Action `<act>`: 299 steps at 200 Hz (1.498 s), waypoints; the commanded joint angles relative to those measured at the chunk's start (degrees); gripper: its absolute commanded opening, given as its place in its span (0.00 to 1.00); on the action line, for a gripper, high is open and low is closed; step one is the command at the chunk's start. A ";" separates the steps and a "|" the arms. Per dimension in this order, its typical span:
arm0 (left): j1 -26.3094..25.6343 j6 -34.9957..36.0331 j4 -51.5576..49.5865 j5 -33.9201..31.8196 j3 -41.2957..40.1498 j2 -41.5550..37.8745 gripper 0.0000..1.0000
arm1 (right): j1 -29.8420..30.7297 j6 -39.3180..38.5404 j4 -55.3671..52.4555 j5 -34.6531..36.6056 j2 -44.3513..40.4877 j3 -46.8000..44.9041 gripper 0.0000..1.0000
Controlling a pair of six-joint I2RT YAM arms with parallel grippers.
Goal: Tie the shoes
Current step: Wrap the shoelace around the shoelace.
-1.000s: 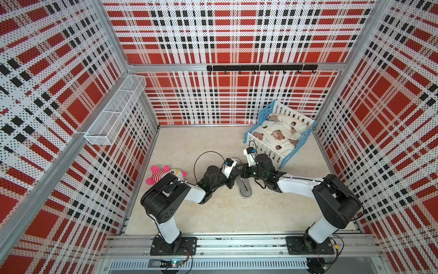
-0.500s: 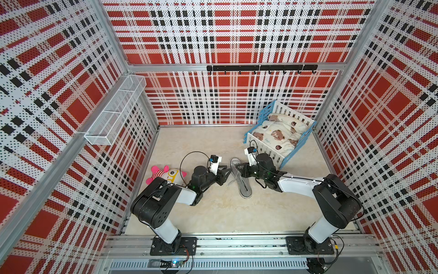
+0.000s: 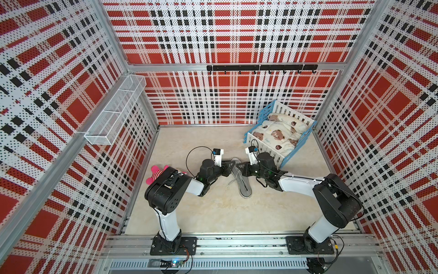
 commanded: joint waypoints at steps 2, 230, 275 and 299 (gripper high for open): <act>-1.28 -1.52 -6.61 -6.08 3.00 1.49 0.42 | -0.36 0.43 2.14 -0.66 -1.50 -0.90 0.00; 0.86 3.03 -16.43 -5.76 3.20 -4.59 0.00 | -0.99 0.78 2.84 0.26 -2.50 -2.29 0.00; 2.83 3.26 -18.52 -5.11 0.31 -7.75 0.00 | -1.01 0.43 2.44 0.40 -2.81 -1.90 0.00; 3.29 3.76 -19.33 -5.36 0.03 -7.17 0.00 | -0.99 0.82 2.94 -0.03 -1.99 -1.82 0.00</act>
